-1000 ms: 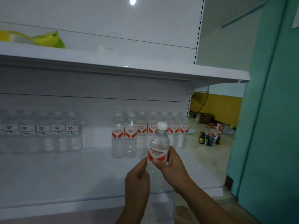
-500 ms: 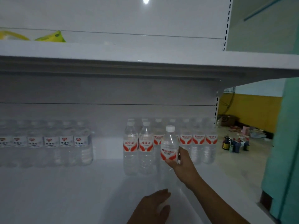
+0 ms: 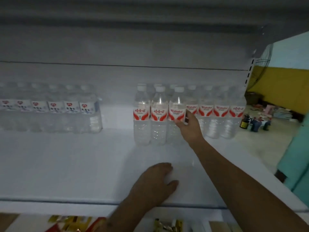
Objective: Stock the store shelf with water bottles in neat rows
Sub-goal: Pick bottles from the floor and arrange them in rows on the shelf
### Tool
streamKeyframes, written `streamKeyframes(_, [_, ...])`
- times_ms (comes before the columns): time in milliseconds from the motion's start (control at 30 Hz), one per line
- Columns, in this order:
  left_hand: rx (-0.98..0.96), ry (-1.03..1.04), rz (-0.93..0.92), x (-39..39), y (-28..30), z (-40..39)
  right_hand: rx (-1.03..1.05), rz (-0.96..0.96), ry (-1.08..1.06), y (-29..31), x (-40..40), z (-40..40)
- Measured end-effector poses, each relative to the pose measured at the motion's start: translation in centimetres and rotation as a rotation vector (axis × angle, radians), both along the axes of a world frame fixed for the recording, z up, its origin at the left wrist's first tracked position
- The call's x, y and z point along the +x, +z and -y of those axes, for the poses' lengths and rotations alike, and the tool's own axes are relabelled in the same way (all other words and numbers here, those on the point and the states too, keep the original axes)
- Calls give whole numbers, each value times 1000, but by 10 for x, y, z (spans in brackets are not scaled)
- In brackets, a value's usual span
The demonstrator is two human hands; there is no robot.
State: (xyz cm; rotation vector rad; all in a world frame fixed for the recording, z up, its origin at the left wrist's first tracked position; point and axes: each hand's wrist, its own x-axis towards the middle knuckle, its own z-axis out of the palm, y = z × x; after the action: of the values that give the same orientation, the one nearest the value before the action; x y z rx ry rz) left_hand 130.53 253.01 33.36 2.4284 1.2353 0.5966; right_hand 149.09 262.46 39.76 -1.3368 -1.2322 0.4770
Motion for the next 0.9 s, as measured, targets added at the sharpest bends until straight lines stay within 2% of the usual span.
streamKeyframes(233, [-24, 2, 4, -1, 5, 3, -73, 19, -31, 4, -1, 17])
streamKeyframes(333, [-37, 54, 136, -11, 17, 15, -91, -46, -116, 10, -12, 52])
streamKeyframes(433, [11, 163, 333, -38, 26, 37, -43, -102, -74, 13, -42, 93])
streamKeyframes(533, [81, 265, 432, -84, 29, 69, -19, -142, 54, 15, -98, 130])
streamKeyframes(700, [144, 487, 418, -192, 15, 123, 70, -114, 349, 2, -231, 178])
streamKeyframes(900, [57, 797, 388, -324, -33, 202, -43, -76, 720, -70, -385, 218])
